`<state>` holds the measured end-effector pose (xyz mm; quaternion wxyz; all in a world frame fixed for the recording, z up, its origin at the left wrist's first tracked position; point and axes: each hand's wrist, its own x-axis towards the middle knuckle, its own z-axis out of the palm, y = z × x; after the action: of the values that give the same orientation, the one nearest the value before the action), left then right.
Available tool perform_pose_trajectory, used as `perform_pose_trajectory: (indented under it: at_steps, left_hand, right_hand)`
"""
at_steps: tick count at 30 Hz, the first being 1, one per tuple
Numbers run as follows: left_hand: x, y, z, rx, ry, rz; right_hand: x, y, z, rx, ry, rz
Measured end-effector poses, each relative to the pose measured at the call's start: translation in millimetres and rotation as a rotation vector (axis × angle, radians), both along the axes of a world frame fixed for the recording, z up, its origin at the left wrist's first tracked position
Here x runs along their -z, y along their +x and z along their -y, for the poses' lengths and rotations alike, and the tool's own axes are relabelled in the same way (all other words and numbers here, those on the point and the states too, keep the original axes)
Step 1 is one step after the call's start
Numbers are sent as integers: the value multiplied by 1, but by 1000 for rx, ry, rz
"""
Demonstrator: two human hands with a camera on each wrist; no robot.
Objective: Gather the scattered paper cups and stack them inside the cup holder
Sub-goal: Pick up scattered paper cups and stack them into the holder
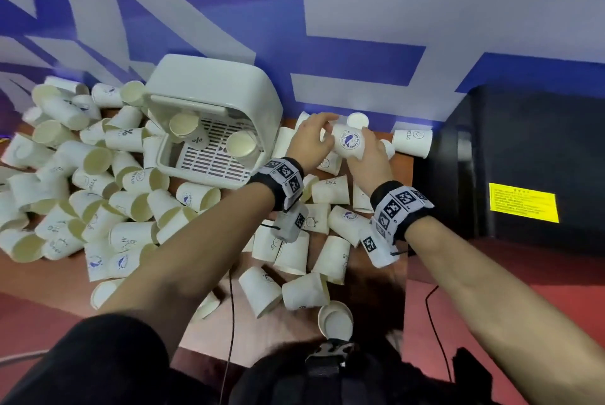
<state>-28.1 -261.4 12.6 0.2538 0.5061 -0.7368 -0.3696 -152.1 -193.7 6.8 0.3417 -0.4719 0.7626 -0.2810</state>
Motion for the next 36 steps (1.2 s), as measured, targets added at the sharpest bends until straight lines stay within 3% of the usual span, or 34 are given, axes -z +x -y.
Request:
perform_pose_trajectory:
  at_steps: [3, 15, 25, 36]
  left_hand:
    - [-6, 33, -6, -29, -15, -37]
    - [4, 140, -23, -184, 204, -269]
    - [12, 211, -6, -91, 116, -49]
    - [26, 246, 36, 66, 106, 28]
  right_hand:
    - [-9, 22, -3, -69, 4, -29]
    - [-14, 114, -4, -248, 12, -38]
    - [-21, 184, 15, -300, -174, -7]
    - [8, 209, 43, -656, -217, -358]
